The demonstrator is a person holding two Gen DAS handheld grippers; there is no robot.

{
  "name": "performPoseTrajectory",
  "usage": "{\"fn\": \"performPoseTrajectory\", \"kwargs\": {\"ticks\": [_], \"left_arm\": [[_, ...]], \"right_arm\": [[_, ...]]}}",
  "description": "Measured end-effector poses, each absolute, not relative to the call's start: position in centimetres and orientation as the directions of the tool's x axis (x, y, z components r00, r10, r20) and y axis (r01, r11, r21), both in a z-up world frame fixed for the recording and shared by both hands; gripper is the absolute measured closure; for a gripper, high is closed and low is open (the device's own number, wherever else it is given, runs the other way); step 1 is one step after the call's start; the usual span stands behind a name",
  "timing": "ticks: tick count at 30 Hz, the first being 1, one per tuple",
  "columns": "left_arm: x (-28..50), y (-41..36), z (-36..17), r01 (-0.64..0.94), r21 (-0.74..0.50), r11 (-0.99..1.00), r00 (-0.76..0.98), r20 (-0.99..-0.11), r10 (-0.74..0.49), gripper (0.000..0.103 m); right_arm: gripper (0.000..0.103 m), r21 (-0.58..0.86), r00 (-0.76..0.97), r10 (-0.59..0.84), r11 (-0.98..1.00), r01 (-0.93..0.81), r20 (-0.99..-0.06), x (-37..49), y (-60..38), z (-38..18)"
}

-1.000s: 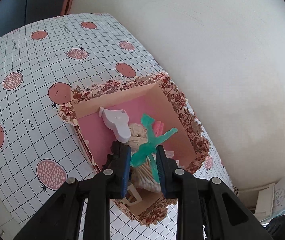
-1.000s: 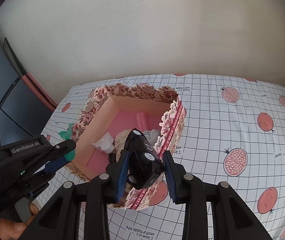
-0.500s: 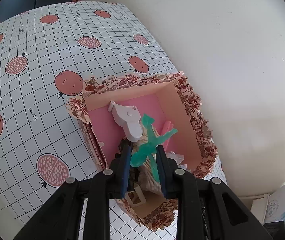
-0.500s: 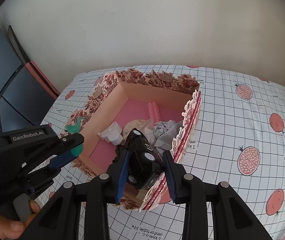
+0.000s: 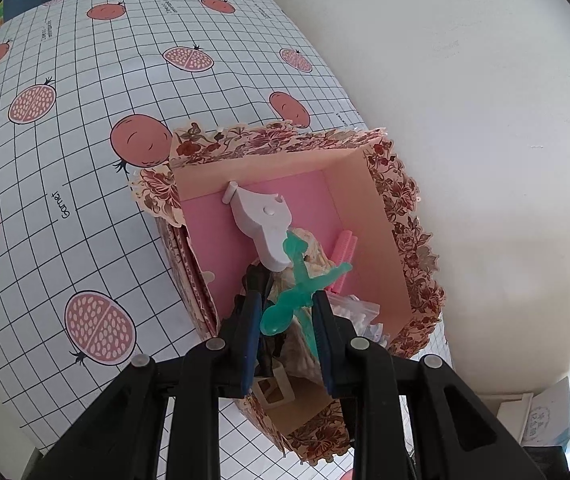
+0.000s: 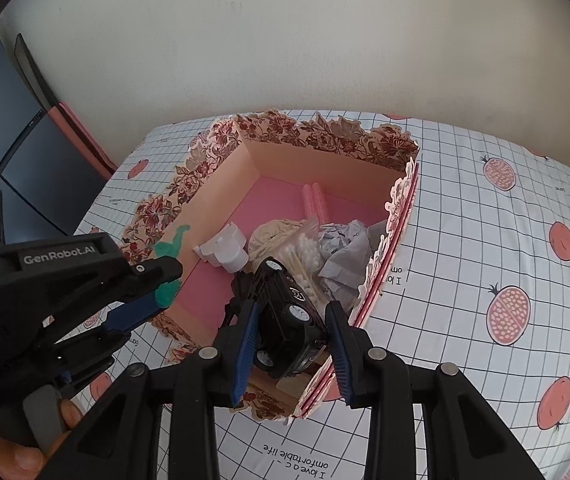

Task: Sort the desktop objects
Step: 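Lift the green toy and black car and carry both over the gift box, then lower both tools into the box and open them to release the toys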

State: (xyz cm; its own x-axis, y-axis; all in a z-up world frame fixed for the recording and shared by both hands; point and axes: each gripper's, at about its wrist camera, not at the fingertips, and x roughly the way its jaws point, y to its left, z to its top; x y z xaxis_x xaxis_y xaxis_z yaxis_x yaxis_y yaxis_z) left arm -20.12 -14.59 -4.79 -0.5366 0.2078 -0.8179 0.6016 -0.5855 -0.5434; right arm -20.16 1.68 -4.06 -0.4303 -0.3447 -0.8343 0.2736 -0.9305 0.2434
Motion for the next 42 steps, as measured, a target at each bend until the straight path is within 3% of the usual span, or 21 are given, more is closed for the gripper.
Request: {"fn": "performPoseTrajectory", "kwargs": {"ticks": [25, 29, 42], "left_arm": [[-20.3, -14.7, -5.8, 0.636, -0.528, -0.563, -0.498, -0.838, 0.223, 0.076], [-20.3, -14.5, -5.8, 0.628, -0.537, -0.563, -0.502, -0.833, 0.234, 0.068], [-20.6, -14.0, -5.3, 0.604, -0.538, -0.588, -0.505, -0.829, 0.240, 0.062]], "right_arm": [[0.066, 0.247, -0.415, -0.344, -0.931, 0.270, -0.842, -20.2, 1.4, -4.3], [0.066, 0.257, -0.412, -0.351, -0.929, 0.266, -0.841, -20.3, 1.5, -4.4], [0.066, 0.290, -0.432, -0.380, -0.921, 0.262, -0.818, -20.3, 2.4, -3.5]]}}
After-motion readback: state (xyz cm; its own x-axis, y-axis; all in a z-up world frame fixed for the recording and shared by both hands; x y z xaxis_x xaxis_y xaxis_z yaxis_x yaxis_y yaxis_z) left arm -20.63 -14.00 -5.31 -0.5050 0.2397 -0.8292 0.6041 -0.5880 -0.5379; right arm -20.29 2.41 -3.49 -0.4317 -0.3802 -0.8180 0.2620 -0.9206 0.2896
